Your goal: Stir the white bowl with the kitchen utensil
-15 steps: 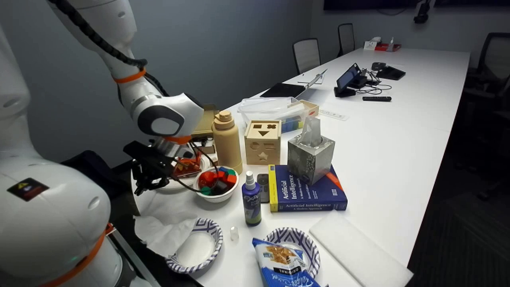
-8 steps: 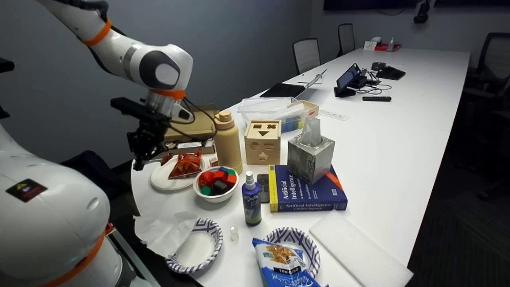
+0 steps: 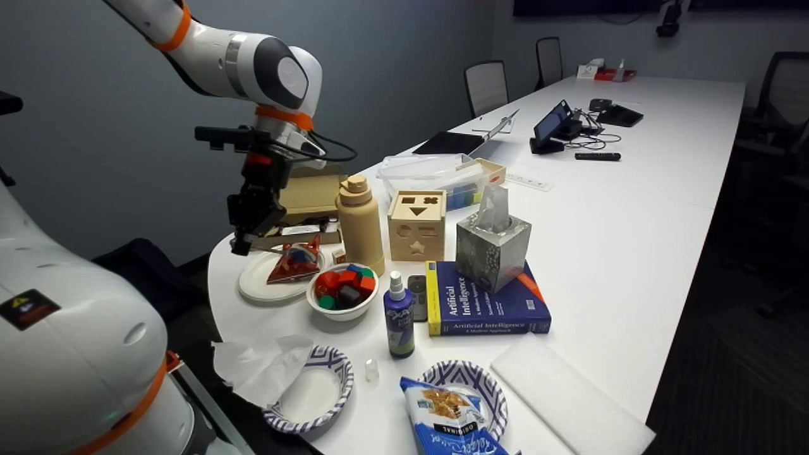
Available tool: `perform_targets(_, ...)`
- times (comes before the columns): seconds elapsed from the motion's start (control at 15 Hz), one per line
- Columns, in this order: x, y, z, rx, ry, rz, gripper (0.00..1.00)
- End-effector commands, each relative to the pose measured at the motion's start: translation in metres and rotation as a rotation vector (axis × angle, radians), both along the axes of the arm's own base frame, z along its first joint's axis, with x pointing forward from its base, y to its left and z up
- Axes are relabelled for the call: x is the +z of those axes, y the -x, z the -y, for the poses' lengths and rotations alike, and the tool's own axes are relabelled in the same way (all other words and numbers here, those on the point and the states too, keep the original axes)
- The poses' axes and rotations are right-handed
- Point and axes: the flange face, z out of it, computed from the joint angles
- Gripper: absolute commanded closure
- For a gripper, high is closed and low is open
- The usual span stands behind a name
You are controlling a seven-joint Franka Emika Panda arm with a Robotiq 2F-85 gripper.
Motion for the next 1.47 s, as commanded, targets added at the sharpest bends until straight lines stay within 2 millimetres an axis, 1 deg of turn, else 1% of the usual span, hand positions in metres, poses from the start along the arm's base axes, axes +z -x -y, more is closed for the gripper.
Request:
perform_targets(0.0,-0.016,-0.014,0.01,-0.053,0.143,-0.084,0.99)
perform_targets(0.2,-0.026,-0.02,0.015,-0.08,0.217,-0.109,0.99)
perform_targets(0.47,-0.037,-0.029,0.012,-0.089,0.28,-0.134,0.99)
perform_targets(0.6,-0.045,-0.032,0.009,-0.084,0.283,-0.152,0.99)
perform_targets(0.8,-0.054,-0.039,0.006,-0.071,0.226,-0.164,0.99)
perform_targets(0.93,-0.051,-0.044,0.007,-0.074,0.182,-0.147,0.99)
perform_targets(1.2,-0.031,-0.057,0.011,-0.103,0.1,-0.027,0.99)
perform_targets(1.4,-0.019,-0.061,0.015,-0.115,0.105,0.031,0.99)
